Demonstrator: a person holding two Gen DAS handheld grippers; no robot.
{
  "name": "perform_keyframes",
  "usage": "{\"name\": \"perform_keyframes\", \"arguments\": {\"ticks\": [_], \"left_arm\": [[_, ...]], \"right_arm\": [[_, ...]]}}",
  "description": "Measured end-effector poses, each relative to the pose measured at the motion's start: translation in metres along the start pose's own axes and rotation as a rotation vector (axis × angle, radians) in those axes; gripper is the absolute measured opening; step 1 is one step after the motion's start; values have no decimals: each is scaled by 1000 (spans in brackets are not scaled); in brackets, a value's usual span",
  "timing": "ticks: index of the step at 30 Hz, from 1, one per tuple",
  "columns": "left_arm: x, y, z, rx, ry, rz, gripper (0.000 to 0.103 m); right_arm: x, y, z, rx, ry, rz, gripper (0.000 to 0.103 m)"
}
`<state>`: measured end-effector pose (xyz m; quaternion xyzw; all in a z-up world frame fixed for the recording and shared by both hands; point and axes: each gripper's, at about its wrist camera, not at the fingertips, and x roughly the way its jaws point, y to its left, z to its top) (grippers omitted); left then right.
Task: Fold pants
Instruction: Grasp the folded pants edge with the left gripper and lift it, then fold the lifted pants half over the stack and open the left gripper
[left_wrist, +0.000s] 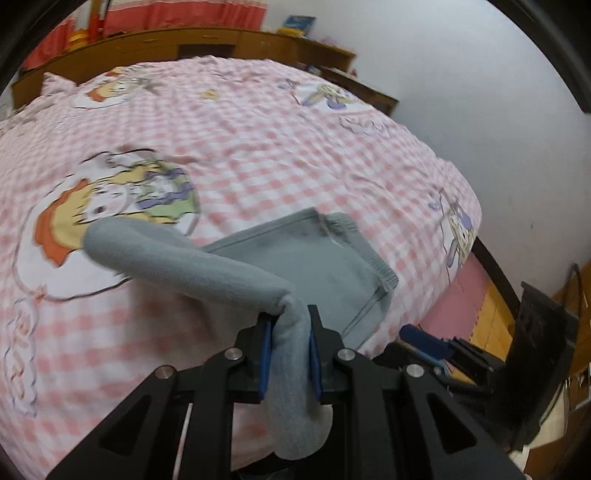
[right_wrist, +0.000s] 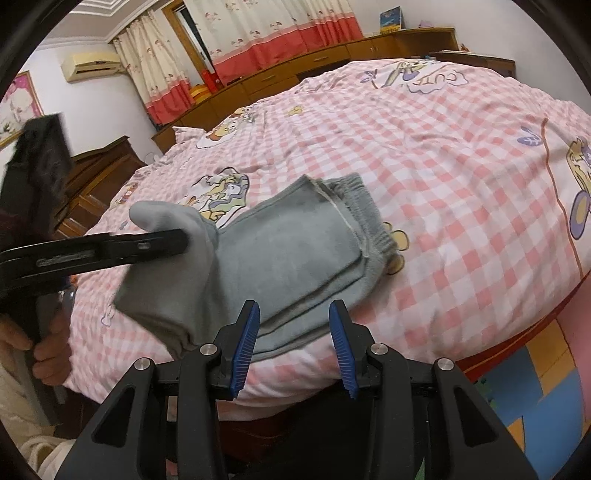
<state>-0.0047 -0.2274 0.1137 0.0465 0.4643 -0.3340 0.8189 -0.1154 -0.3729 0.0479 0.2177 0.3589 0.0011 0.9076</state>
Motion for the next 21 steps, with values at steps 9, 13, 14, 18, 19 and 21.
{"name": "perform_keyframes", "arguments": {"ticks": [9, 13, 14, 18, 19, 21], "left_arm": [[81, -32, 10, 59, 104, -7, 35], [87, -36, 9, 75, 117, -30, 53], [85, -36, 9, 83, 113, -25, 57], [64, -29, 14, 62, 61, -16, 71], [58, -25, 14, 51, 46, -19, 73], [47, -13, 14, 27, 19, -19, 75]], "right_arm": [[14, -24, 1, 31, 53, -55, 40], [16, -33, 3, 42, 66, -74, 40], [17, -33, 6, 41, 68, -80, 40], [17, -29, 18, 22, 63, -93, 40], [17, -27, 21, 17, 60, -92, 40], [18, -20, 30, -2, 56, -74, 40]]}}
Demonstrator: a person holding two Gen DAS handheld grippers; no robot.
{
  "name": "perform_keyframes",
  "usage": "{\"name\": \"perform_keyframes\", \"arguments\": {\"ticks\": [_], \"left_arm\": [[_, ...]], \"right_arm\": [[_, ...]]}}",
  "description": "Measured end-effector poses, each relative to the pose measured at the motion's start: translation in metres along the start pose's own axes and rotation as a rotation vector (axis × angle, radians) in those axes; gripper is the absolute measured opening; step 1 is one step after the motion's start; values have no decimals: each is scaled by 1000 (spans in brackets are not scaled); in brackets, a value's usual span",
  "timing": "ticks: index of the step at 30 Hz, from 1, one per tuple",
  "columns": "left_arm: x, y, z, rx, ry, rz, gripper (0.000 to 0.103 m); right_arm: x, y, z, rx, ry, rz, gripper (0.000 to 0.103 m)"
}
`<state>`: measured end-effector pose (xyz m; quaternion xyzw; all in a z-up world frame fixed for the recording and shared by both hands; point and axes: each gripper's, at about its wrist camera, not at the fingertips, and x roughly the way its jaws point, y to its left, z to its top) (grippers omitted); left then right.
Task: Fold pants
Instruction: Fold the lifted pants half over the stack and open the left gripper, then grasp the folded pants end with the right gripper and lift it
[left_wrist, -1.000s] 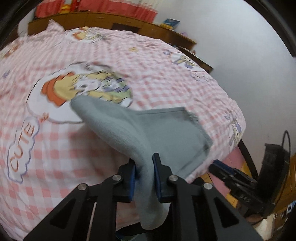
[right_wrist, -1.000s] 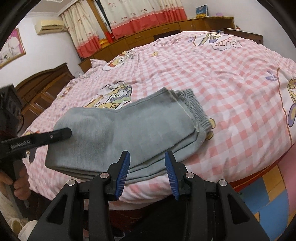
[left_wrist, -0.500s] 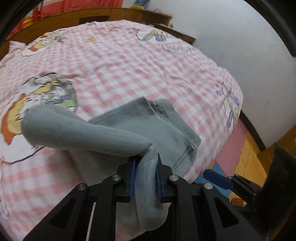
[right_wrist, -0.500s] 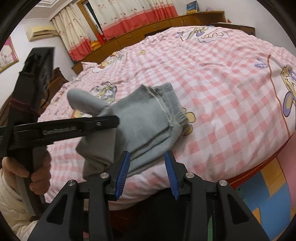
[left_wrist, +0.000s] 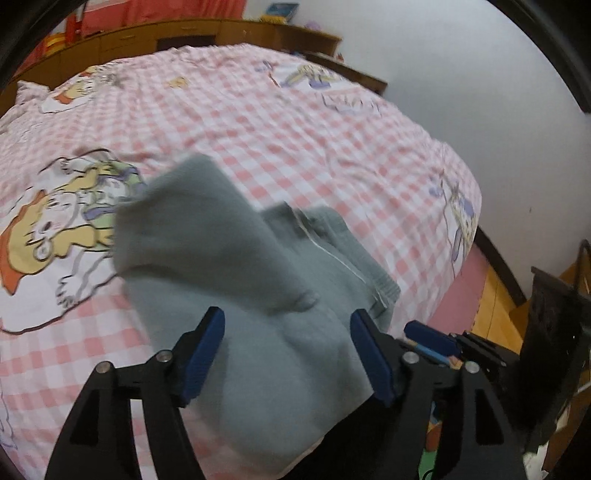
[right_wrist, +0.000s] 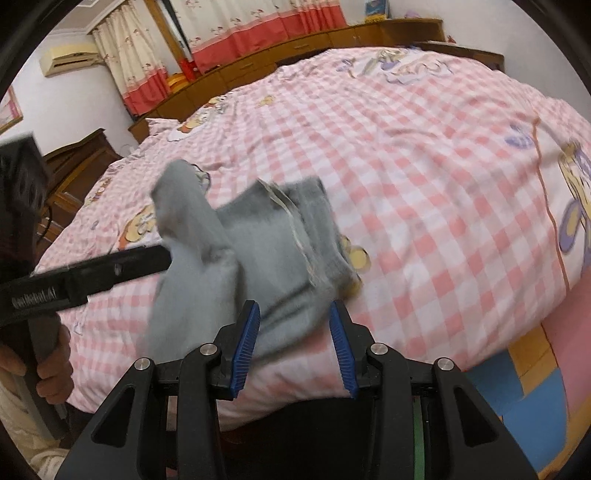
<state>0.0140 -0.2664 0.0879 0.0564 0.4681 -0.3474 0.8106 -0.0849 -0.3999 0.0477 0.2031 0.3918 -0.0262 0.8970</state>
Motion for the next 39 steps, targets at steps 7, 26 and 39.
{"name": "perform_keyframes", "arguments": {"ticks": [7, 26, 39], "left_arm": [[-14, 48, -22, -42, -31, 186, 75], [-5, 90, -55, -135, 9, 170, 75], [-17, 97, -54, -182, -26, 167, 75]], "right_arm": [[24, 32, 28, -100, 35, 46, 40], [86, 63, 42, -163, 154, -1, 40], [57, 66, 53, -165, 73, 75, 10]]}}
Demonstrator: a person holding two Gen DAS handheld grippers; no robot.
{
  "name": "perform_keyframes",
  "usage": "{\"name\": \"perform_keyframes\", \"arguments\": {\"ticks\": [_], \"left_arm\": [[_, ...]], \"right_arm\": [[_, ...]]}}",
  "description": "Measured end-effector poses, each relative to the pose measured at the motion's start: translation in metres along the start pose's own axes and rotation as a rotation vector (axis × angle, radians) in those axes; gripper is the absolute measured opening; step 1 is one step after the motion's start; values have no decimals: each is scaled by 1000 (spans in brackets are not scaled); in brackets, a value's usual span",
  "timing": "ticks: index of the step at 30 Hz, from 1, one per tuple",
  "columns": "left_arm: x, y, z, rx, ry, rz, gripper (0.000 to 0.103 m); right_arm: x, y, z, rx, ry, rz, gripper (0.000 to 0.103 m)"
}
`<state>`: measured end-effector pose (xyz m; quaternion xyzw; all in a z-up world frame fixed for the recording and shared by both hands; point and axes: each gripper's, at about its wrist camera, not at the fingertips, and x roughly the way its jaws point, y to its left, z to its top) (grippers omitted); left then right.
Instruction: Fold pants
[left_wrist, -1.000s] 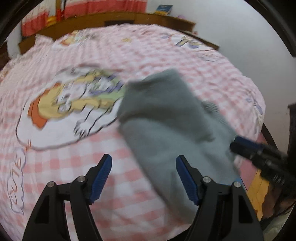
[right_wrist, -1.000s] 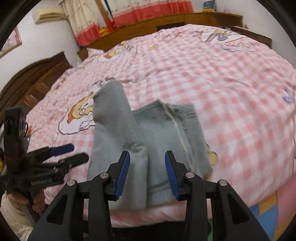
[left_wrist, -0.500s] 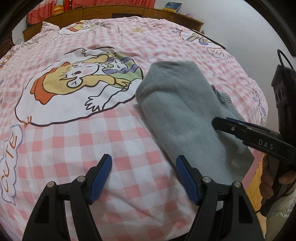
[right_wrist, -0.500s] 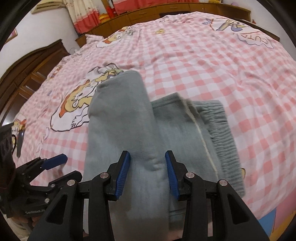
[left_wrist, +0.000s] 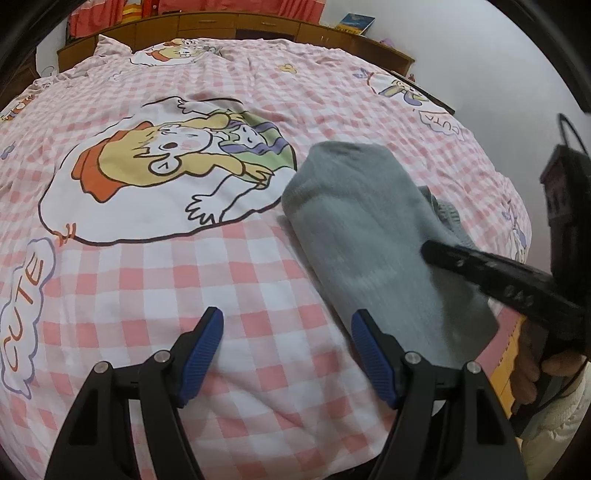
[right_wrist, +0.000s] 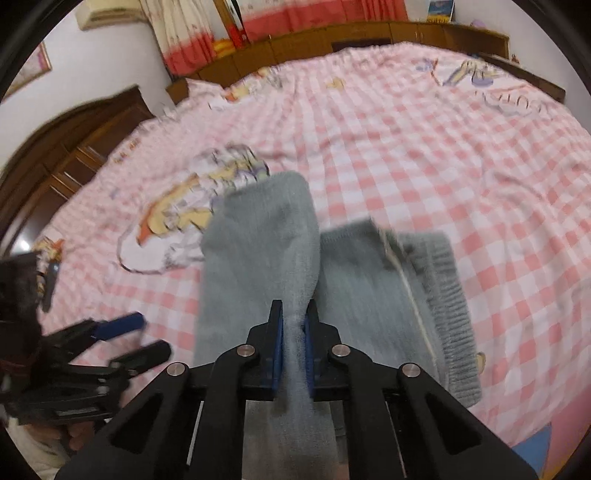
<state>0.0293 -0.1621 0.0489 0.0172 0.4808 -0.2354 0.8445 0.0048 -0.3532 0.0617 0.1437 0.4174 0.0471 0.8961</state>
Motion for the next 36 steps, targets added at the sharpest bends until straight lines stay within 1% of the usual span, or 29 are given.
{"name": "perform_keyframes", "arguments": {"ticks": [4, 7, 9, 12, 17, 19, 21, 23, 24, 25, 26, 27, 28, 30, 32, 36], "left_arm": [[-1, -3, 4, 7, -1, -1, 75], [1, -9, 7, 20, -3, 7, 75], [1, -17, 9, 37, -9, 2, 75], [2, -31, 14, 73, -19, -2, 75], [7, -58, 27, 131, -36, -8, 75], [11, -70, 35, 153, -43, -24, 74], [18, -82, 43, 161, -33, -51, 67], [22, -91, 48, 170, -42, -73, 57], [25, -97, 49, 182, -51, -83, 54], [29, -100, 50, 190, -49, -81, 49], [35, -103, 49, 195, -34, -74, 43], [45, -103, 48, 193, -4, -73, 41], [52, -101, 46, 184, 15, -72, 41], [62, -96, 41, 154, 32, -79, 42], [60, -91, 40, 136, 27, -94, 43], [46, -89, 36, 161, 35, -115, 44]], "right_arm": [[-33, -4, 8, 4, -67, 9, 10], [-57, -16, 13, 2, -112, -20, 10], [-60, -27, 14, 8, -114, -48, 10], [-51, -51, 13, 60, -91, -76, 10], [-21, -85, 6, 147, -33, -57, 10], [-12, -94, 3, 166, -20, -53, 10], [-8, -101, 0, 179, -24, -44, 11], [-4, -110, -3, 210, -37, -25, 14], [-3, -114, -3, 222, -39, -21, 20], [-2, -121, -5, 247, -41, -16, 26], [-2, -126, -7, 263, -43, -3, 27], [-3, -129, -9, 280, -46, 21, 27], [-5, -132, -10, 294, -51, 40, 27], [-16, -131, -11, 298, -74, 50, 27], [-32, -128, -11, 281, -115, 47, 27], [-56, -117, -15, 228, -155, 63, 27]]}}
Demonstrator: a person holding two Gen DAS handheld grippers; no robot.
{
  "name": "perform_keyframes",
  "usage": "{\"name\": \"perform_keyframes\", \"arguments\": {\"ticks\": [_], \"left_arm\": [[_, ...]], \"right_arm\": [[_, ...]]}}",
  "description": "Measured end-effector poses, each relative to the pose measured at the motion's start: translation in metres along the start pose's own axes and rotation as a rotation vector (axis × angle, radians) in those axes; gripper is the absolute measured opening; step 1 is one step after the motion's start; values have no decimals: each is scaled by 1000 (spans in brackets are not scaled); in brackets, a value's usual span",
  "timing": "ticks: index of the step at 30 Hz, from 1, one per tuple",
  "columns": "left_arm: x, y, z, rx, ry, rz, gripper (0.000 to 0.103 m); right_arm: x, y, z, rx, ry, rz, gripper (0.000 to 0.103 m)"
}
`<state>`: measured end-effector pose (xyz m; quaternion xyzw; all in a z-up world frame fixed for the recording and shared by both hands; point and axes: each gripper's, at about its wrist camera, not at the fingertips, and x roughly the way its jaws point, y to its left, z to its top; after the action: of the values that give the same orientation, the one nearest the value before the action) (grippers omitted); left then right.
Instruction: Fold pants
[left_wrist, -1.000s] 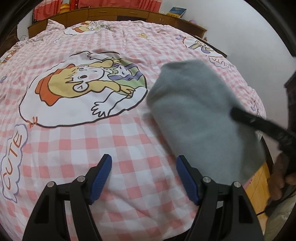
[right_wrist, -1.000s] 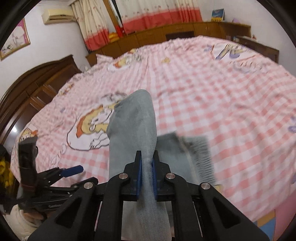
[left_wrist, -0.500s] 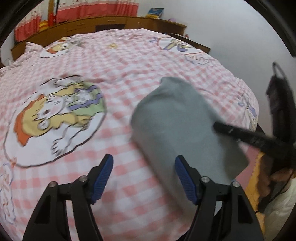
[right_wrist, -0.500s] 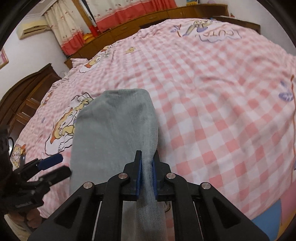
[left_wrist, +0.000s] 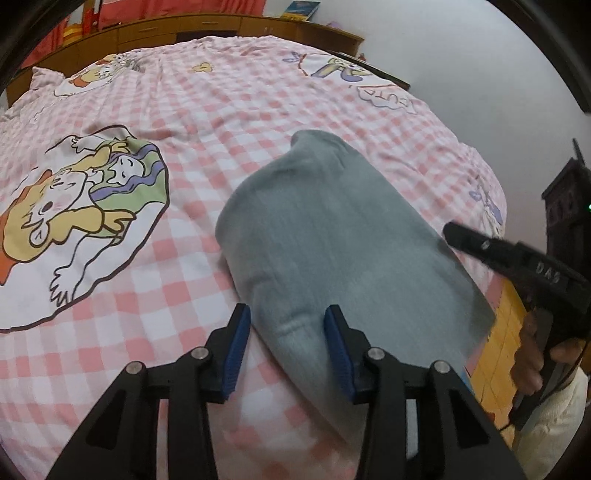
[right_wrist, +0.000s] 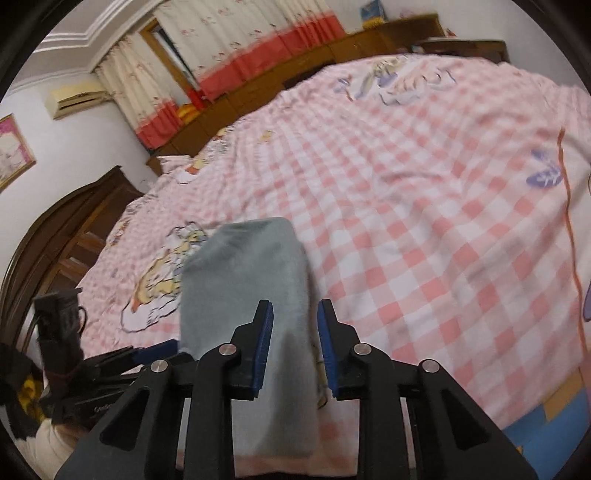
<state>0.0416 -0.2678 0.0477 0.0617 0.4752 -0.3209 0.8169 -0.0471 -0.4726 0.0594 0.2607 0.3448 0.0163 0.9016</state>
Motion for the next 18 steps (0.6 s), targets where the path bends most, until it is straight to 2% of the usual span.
{"name": "perform_keyframes", "arguments": {"ticks": [3, 6, 8, 10, 12, 16, 18], "left_arm": [[-9, 3, -8, -16, -5, -1, 53], [-10, 7, -13, -63, -8, -17, 56], [-10, 9, -15, -89, -7, -22, 59], [-9, 10, -15, -106, -9, -29, 67], [-5, 9, -16, -122, 0, -65, 74], [11, 3, -19, -137, 34, -111, 76], [15, 0, -18, -140, 20, -128, 76]], "right_arm": [[-2, 10, -7, -52, 30, 15, 27], [7, 14, -14, -106, 60, -57, 27], [13, 12, -13, -122, 81, -105, 32], [16, 10, -10, -126, 74, -81, 50], [22, 8, -6, -146, 83, -55, 56], [51, 0, -6, -138, 180, -48, 57], [57, -5, -9, -121, 180, -26, 58]]}}
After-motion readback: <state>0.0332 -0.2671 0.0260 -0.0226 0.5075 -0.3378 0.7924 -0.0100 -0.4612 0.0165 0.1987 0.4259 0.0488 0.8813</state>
